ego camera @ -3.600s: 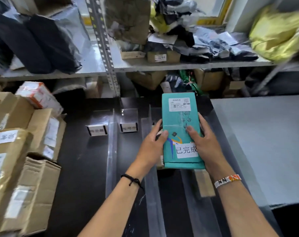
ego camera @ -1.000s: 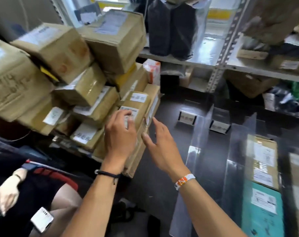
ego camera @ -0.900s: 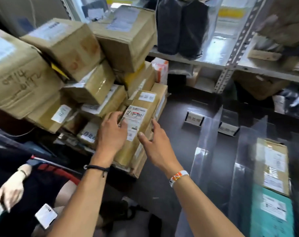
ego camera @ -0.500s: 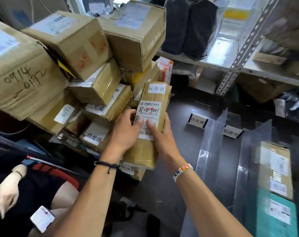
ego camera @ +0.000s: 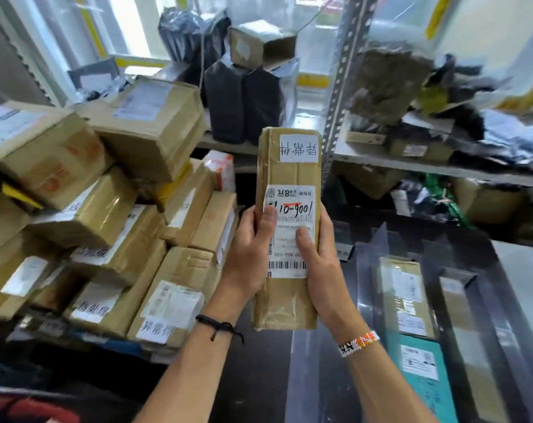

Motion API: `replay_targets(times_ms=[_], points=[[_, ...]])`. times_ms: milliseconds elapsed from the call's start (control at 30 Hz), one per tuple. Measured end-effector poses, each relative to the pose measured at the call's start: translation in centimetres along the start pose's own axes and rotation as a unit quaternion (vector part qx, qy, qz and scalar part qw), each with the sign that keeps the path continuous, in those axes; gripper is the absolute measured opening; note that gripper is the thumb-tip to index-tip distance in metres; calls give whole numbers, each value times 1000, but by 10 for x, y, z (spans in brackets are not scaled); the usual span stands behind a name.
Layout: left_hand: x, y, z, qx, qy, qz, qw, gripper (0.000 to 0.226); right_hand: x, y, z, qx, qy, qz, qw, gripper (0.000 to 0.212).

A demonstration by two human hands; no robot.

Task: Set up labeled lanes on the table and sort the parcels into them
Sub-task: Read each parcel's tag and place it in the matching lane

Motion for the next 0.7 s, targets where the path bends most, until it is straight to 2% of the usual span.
replay_targets(times_ms=[33, 100, 167, 200, 233, 300, 367, 433, 467, 500, 567, 667, 700], points=[[-2, -10, 3, 22, -3, 31, 999, 49, 6, 10, -4, -6, -5, -11, 1000, 72], [-8, -27, 8, 77, -10, 90, 993, 41, 30, 38, -13, -32, 0, -88, 996, 96], [-20, -42, 15, 140, -13, 196, 970, 29, 77, 75, -19, -90, 38, -246, 964, 118], [-28, -50, 16, 177, -12, 252, 951, 29, 107, 90, -22, -110, 67, -354, 926, 121], [-34, -58, 17, 218, -11, 297, 930, 34, 136, 98, -23, -110, 93, -471, 870, 120], [-46, -78, 17, 301, -6, 350, 887, 39, 174, 95, -18, -38, 101, -651, 751, 116], [-60, -97, 18, 359, -15, 392, 847, 37, 176, 89, -8, 88, 35, -724, 684, 117], [-77, -112, 22, 384, -23, 419, 823, 38, 159, 86, -2, 174, -46, -743, 644, 119], [-84, -119, 23, 394, -24, 436, 809, 36, 150, 87, 0, 190, -74, -742, 639, 117], [-90, -125, 25, 400, -27, 462, 791, 36, 142, 90, 0, 191, -88, -731, 649, 113], [-100, -132, 28, 382, -44, 529, 757, 44, 130, 99, 0, 165, -94, -697, 691, 101], [-128, -130, 42, 219, -173, 661, 697, 56, 114, 125, -4, 95, -125, -646, 747, 80], [-139, -127, 43, 149, -231, 663, 696, 55, 107, 133, -7, 73, -136, -604, 781, 74]])
Point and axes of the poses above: each hand's wrist, its own z-axis towards the middle knuckle, its own y-axis out of the back of the hand, x = y × z, the point moved 9 cm from there along z, towards the middle knuckle, and after that the axes turned 12 degrees about x, right-handed, at the moved point
